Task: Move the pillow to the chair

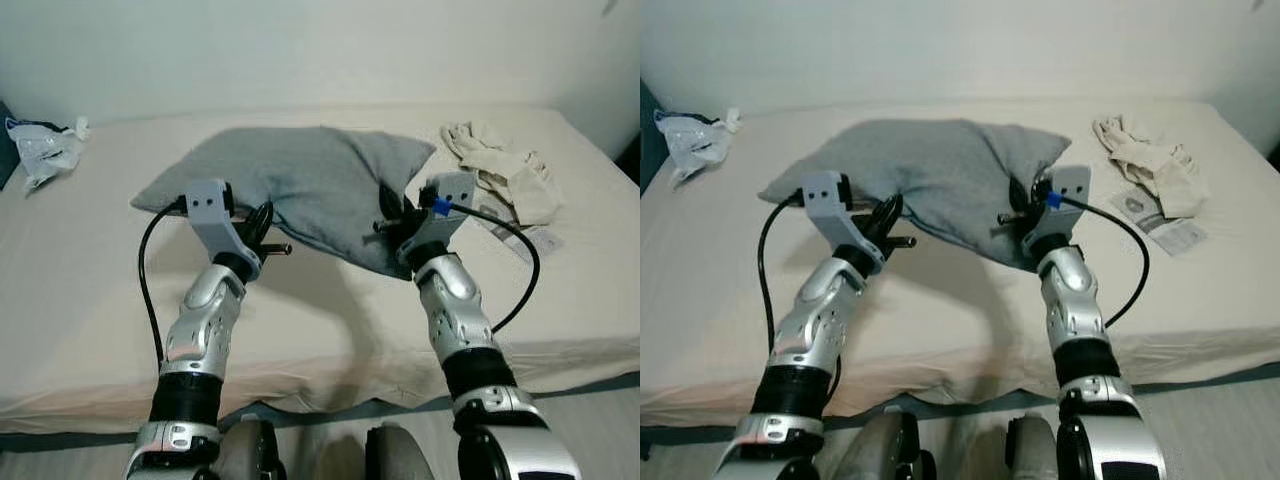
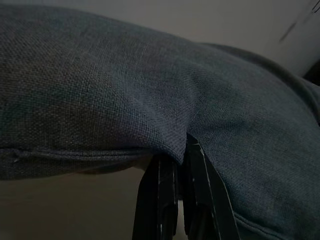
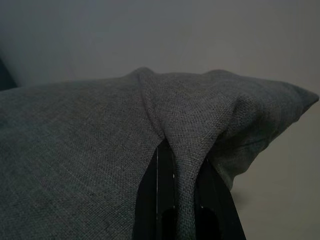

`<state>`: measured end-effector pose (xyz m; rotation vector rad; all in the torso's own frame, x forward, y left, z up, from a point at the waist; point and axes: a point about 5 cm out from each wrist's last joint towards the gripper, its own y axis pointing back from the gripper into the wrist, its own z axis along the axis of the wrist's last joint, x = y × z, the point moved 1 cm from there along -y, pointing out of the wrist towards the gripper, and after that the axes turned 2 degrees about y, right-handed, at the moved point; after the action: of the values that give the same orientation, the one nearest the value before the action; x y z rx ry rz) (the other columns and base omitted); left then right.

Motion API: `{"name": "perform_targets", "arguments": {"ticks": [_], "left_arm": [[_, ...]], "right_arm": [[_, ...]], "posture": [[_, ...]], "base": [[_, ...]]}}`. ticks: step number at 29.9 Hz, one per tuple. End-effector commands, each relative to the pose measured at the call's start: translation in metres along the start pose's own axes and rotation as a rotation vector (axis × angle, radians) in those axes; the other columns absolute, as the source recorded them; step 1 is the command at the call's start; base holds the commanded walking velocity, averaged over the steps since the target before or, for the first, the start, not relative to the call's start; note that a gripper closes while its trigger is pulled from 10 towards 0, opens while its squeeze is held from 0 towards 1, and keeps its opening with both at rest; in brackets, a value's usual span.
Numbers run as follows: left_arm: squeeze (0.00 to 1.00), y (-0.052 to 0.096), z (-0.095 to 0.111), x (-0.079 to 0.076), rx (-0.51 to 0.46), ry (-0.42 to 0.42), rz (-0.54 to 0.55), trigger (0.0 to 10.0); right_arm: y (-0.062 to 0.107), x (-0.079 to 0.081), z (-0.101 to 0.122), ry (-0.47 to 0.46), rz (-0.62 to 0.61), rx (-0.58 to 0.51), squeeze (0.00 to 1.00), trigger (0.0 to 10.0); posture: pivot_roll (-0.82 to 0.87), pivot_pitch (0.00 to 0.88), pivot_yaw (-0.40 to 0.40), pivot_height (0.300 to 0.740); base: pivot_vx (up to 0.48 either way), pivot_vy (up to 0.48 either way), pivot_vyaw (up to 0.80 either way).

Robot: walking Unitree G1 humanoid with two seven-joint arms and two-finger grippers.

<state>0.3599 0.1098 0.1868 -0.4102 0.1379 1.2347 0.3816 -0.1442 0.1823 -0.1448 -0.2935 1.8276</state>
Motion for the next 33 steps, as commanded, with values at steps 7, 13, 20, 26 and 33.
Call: {"name": "perform_targets", "arguments": {"ticks": [7, 13, 20, 26, 33], "left_arm": [[0.00, 0.001, 0.019, -0.003, -0.063, -0.075, -0.014, 10.0], [0.00, 0.003, 0.018, -0.002, -0.052, -0.077, -0.007, 10.0], [0.00, 0.009, 0.008, -0.002, -0.020, -0.153, -0.012, 10.0], [0.00, 0.010, 0.007, -0.003, -0.015, -0.158, -0.015, 10.0], [0.00, 0.010, 0.008, -0.004, -0.012, -0.158, -0.017, 10.0]], "right_arm": [[0.005, -0.003, 0.007, -0.009, -0.011, -0.042, 0.00, 10.0], [0.007, -0.003, 0.005, -0.009, -0.015, -0.038, 0.00, 10.0], [0.014, -0.002, -0.001, -0.005, -0.018, -0.020, 0.00, 10.0], [0.019, -0.003, -0.005, 0.026, -0.034, -0.014, 0.00, 10.0], [0.022, -0.002, -0.012, 0.010, -0.030, 0.018, 0.00, 10.0]], "posture": [[0.01, 0.080, 0.034, 0.655], [0.01, 0.075, 0.038, 0.675], [0.00, 0.069, 0.042, 0.710], [0.01, 0.068, 0.047, 0.720], [0.01, 0.067, 0.052, 0.720]], "base": [[0.000, 0.000, 0.00], [0.000, 0.000, 0.00], [0.000, 0.000, 0.00], [0.000, 0.000, 0.00], [0.000, 0.000, 0.00]]}}
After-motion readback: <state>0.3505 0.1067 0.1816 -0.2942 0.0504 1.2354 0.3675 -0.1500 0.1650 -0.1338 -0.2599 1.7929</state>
